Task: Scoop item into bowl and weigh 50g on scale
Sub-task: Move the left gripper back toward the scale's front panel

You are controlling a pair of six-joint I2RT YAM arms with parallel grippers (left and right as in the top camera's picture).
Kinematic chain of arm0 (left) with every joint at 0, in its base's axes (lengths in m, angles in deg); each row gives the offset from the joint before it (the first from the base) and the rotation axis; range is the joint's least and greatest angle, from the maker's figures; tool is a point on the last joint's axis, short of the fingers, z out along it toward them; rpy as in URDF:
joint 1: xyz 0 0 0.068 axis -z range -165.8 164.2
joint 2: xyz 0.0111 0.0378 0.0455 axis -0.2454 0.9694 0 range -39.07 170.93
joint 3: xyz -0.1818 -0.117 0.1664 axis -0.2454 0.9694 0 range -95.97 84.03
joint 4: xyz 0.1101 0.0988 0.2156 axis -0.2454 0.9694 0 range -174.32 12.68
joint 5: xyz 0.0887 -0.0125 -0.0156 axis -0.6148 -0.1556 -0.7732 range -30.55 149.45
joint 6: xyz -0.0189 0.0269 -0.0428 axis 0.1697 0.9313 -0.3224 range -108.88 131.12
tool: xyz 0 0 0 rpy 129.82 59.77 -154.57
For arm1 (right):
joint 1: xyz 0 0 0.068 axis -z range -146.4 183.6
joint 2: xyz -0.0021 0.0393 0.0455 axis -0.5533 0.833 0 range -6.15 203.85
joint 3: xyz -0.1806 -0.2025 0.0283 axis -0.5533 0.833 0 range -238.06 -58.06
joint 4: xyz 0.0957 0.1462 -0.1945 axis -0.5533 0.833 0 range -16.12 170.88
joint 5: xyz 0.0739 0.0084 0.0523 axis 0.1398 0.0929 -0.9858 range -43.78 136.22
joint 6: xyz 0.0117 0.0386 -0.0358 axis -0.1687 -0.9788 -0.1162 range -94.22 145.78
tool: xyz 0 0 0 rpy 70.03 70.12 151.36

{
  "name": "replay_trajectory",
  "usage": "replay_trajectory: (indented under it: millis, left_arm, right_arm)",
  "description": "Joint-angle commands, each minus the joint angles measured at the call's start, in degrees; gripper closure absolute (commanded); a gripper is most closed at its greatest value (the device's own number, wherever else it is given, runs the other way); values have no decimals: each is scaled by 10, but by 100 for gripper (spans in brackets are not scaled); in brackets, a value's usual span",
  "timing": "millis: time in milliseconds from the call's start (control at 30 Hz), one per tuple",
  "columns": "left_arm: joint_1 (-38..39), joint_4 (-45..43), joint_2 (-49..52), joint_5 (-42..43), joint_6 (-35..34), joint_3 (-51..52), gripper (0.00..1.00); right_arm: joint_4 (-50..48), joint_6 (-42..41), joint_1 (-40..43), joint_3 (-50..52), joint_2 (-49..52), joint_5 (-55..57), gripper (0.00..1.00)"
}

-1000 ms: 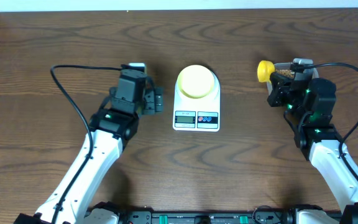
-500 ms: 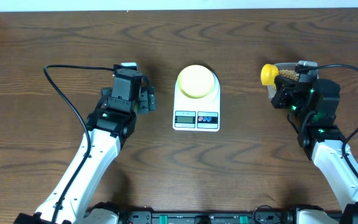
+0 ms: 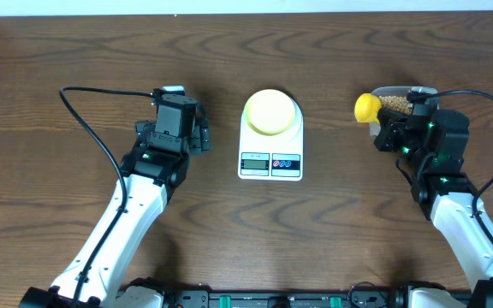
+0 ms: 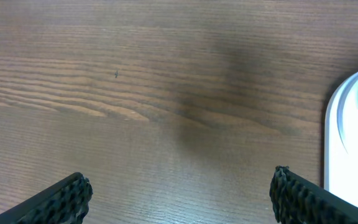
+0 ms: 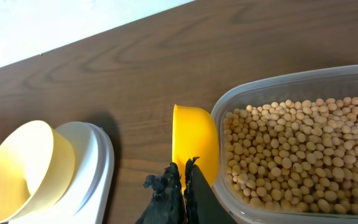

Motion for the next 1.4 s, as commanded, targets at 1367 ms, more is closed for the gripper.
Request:
replay_trajectory:
  millis: [1367]
  left_arm:
    - [154, 1, 135, 152, 72, 3, 7]
  right_arm:
    - [-237, 113, 8, -7, 2, -91, 99]
